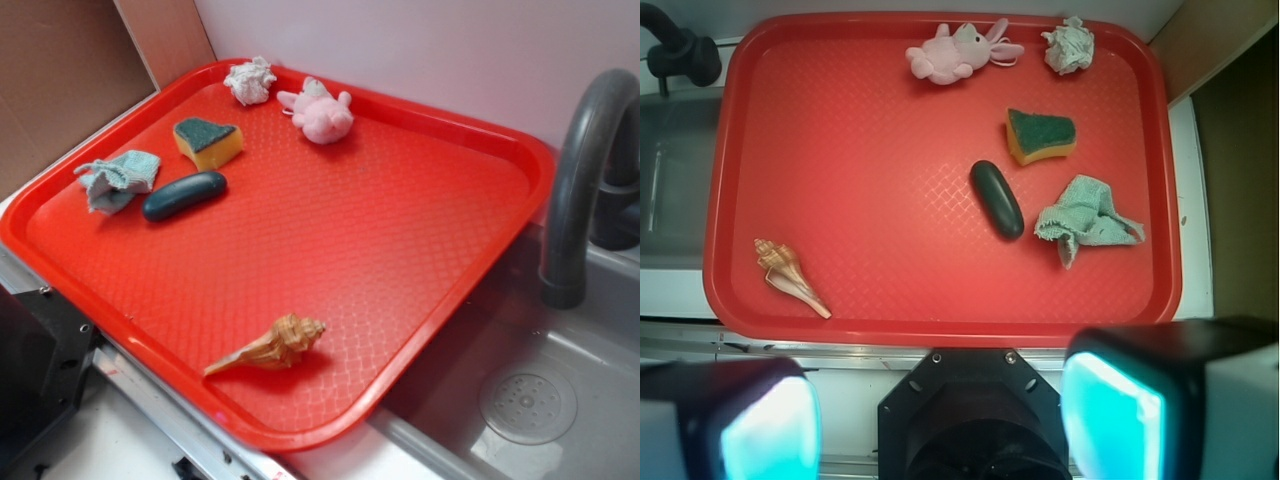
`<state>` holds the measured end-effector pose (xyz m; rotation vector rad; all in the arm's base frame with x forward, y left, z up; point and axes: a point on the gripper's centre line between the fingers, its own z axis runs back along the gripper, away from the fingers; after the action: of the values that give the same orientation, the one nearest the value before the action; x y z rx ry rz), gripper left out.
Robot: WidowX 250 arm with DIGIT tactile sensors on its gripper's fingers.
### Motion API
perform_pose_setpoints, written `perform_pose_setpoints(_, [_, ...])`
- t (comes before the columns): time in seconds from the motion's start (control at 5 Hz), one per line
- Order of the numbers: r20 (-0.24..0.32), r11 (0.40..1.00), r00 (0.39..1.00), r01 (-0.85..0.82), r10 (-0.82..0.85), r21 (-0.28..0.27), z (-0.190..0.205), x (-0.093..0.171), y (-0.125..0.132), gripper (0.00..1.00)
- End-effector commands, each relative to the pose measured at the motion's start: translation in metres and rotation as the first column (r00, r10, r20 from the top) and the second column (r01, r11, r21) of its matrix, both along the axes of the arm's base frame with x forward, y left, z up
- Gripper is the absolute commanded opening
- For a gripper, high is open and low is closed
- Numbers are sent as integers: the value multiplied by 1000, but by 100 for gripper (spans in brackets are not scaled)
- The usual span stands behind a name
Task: Grab the green sponge.
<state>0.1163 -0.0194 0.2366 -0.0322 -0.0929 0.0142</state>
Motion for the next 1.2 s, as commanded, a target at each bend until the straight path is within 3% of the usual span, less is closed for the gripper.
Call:
perform_pose_setpoints(0.0, [0, 1000, 1000, 0, 0, 0, 0, 0, 0, 100])
perform_pose_setpoints(0.2, [44, 968, 968, -244, 247, -64, -7, 8, 15, 100])
perform_pose_setpoints(0.4, [38, 875, 876, -475, 480, -96, -22, 26, 36, 100])
perform_pose_setpoints(0.6, [64, 730, 729, -673, 682, -115, -46, 49, 50, 100])
perform_pose_setpoints(1.0, [93, 356, 347, -927, 933, -114, -90, 87, 86, 100])
